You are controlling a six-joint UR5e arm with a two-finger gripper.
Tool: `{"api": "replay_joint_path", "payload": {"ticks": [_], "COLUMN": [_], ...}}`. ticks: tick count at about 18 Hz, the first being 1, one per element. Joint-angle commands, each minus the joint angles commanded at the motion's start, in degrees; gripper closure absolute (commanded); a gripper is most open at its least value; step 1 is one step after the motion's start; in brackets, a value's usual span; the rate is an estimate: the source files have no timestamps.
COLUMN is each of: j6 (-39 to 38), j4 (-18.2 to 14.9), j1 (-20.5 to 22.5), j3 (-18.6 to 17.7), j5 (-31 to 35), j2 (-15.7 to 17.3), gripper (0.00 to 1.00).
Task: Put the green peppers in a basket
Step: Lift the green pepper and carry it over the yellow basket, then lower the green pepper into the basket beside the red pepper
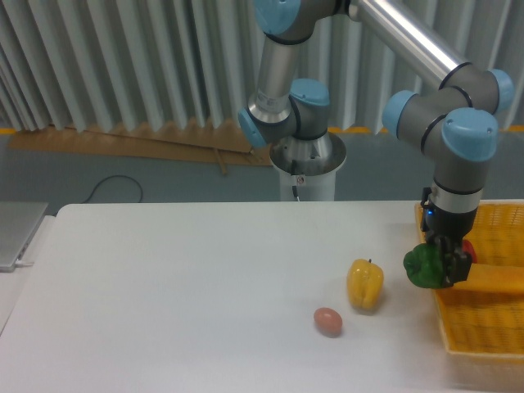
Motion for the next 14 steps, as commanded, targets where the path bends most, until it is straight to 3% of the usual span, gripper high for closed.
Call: {"api": "replay_joint_path", "payload": {"ticks": [6,10,14], "j6": [5.6,13.4,14.8], "j4": [-0.1,-0.4,-0.4], "j1": [1.5,3.9,5.4], "j3": [-0.2,-0.6,-0.6], "j5": [-0.8,-0.8,-1.8], "j2": [-0.4,-0.1,-0.2], "gripper": [0.44,0.44,0.44]}}
